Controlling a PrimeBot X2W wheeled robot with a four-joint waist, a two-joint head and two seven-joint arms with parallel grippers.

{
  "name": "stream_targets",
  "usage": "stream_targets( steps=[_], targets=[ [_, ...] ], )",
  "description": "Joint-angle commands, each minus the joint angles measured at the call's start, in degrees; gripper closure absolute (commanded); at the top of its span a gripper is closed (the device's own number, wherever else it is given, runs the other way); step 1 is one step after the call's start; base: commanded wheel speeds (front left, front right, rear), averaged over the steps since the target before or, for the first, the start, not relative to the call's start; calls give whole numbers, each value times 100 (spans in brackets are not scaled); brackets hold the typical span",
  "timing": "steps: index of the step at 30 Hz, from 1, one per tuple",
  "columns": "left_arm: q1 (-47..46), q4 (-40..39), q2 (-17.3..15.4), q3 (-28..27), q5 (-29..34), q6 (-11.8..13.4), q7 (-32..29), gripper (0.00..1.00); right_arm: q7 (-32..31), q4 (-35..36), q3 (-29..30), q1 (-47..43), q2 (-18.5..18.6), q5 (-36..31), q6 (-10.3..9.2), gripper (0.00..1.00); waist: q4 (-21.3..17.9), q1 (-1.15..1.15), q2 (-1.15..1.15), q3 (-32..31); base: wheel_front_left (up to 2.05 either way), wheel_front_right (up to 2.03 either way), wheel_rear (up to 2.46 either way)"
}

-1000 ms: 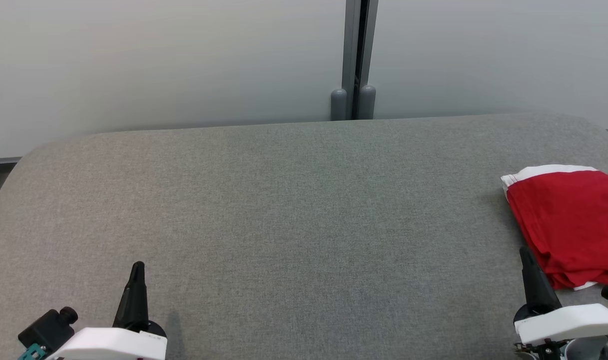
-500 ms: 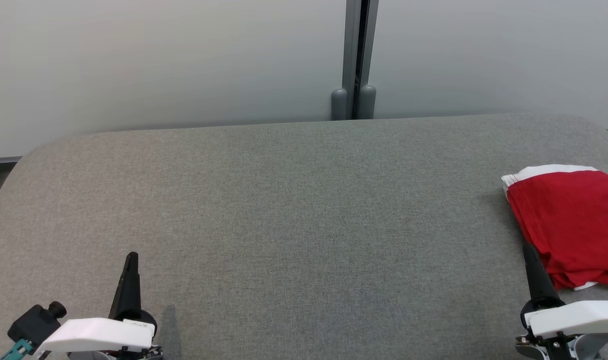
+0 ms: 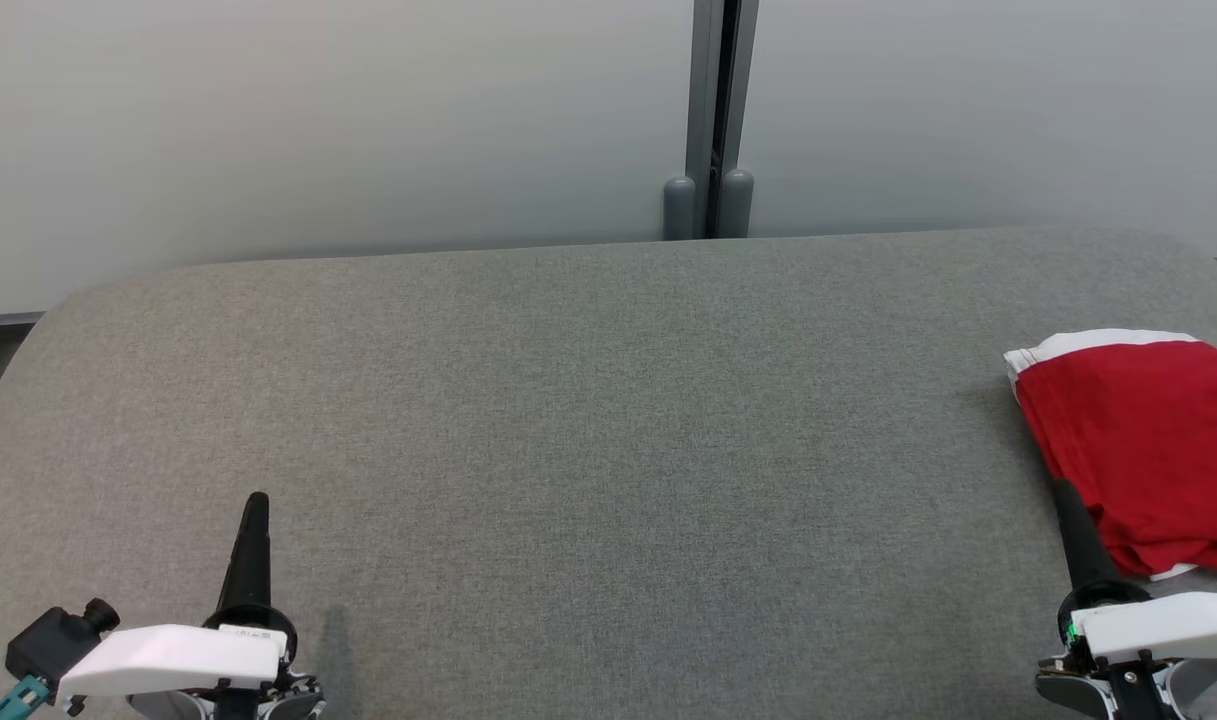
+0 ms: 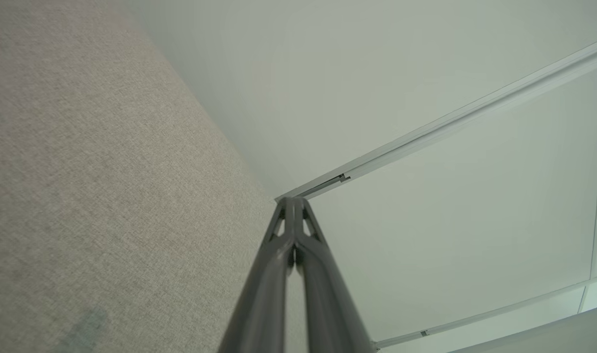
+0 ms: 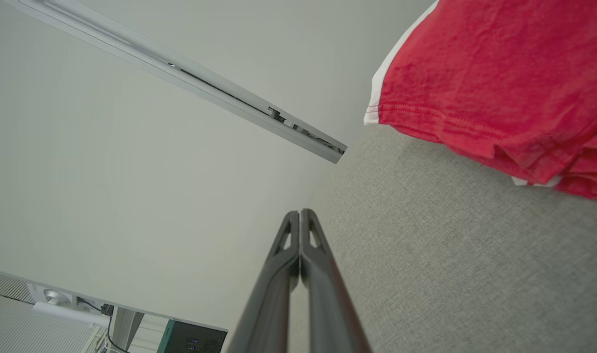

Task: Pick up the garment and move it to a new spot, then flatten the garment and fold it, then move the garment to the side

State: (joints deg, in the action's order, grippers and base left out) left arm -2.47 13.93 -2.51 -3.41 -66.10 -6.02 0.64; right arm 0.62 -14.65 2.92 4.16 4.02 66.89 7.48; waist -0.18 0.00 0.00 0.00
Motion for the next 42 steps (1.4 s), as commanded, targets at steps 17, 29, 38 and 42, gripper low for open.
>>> stream_targets(
  steps=[17,29,38,42],
  targets=[
    [-235,-22,-39,-134,-933,-75,-251,100,-261,67,149,153,-22,904,2,100,5,0,0,5,0,0,0],
    [-304,-11,-44,-200,-1489,-103,-412,100,-420,68,221,167,-52,1438,2,100,9,0,0,9,0,0,0],
    [-329,-2,-45,-242,-1865,-119,-521,100,-529,70,279,195,-72,1806,2,100,12,0,0,11,0,0,0],
    [-344,0,-46,-255,-1980,-129,-548,100,-558,70,296,204,-79,1917,2,100,13,0,0,12,0,0,0]
  ],
)
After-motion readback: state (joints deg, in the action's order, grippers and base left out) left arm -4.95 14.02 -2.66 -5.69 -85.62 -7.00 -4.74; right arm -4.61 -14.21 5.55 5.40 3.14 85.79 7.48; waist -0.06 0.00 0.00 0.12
